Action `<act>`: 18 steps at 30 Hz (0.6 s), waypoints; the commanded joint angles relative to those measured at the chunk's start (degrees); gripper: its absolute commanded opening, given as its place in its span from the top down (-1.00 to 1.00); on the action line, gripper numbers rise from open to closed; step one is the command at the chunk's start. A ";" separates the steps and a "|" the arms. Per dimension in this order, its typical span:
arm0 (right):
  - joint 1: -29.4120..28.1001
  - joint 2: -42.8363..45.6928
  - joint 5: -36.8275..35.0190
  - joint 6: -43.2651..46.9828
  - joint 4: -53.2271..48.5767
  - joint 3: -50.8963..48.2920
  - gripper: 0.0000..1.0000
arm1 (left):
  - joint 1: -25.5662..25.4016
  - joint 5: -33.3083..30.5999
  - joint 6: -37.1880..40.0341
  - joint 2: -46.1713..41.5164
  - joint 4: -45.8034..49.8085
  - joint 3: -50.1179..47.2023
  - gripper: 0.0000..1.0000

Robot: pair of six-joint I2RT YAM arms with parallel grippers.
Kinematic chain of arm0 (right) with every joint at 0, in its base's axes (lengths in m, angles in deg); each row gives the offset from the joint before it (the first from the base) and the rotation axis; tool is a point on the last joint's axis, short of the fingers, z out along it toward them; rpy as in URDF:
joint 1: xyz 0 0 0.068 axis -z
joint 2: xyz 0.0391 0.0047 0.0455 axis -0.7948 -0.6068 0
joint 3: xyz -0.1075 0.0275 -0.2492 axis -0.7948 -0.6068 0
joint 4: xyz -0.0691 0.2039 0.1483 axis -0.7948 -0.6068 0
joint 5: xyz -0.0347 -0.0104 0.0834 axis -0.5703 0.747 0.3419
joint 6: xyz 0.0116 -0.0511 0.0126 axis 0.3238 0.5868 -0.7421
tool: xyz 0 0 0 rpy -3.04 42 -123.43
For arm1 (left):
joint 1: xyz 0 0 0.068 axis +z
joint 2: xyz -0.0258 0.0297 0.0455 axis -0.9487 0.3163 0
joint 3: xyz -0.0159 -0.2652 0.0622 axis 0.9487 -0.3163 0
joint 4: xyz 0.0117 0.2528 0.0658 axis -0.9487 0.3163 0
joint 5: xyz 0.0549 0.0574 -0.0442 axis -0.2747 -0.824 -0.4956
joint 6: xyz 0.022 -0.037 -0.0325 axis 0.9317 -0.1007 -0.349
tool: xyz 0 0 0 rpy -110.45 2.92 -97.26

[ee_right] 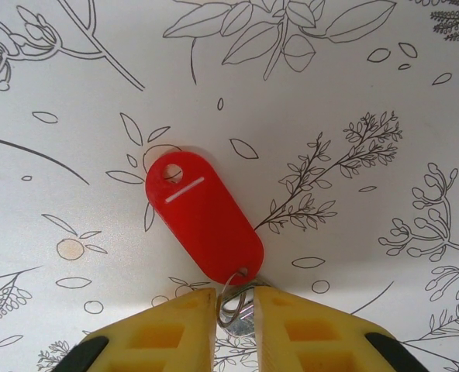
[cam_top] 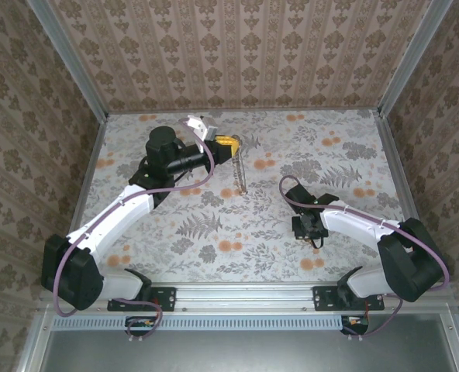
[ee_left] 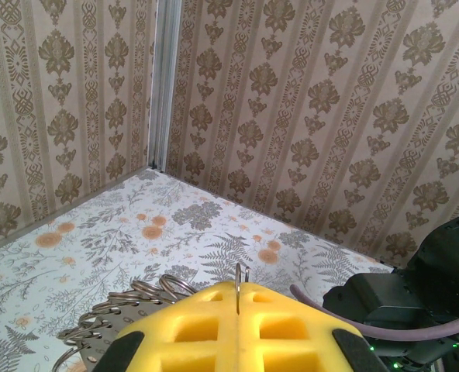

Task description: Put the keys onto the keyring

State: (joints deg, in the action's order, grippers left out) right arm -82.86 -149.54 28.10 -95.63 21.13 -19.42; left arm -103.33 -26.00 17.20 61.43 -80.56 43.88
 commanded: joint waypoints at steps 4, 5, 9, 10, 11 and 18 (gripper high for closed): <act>-0.28 -2.10 -0.32 0.56 -1.48 0.67 0.64 | 0.48 0.99 -0.63 -0.60 -2.90 -0.20 1.00; -0.29 -2.07 -0.34 0.61 -1.51 0.62 0.67 | 0.48 0.93 -0.64 -0.56 -2.90 -0.25 1.00; -0.28 -2.14 -0.23 0.58 -1.34 0.62 0.77 | 0.57 0.99 -0.69 -0.69 -3.01 -0.34 1.00; -0.28 -2.04 -0.28 0.58 -1.34 0.57 0.80 | 0.57 0.94 -0.73 -0.71 -2.99 -0.49 1.00; -0.28 -1.99 -0.23 0.58 -1.34 0.55 0.83 | 0.57 0.82 -0.75 -0.61 -3.17 -0.51 1.00; -0.28 2.19 -1.01 0.72 -3.02 1.79 1.00 | 0.57 1.03 -0.86 -0.51 -3.21 -0.18 1.00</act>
State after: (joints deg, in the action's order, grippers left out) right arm -82.88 -150.99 28.13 -95.46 21.00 -19.35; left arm -103.29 -26.02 17.00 61.43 -80.60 43.47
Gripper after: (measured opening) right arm 0.067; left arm 0.045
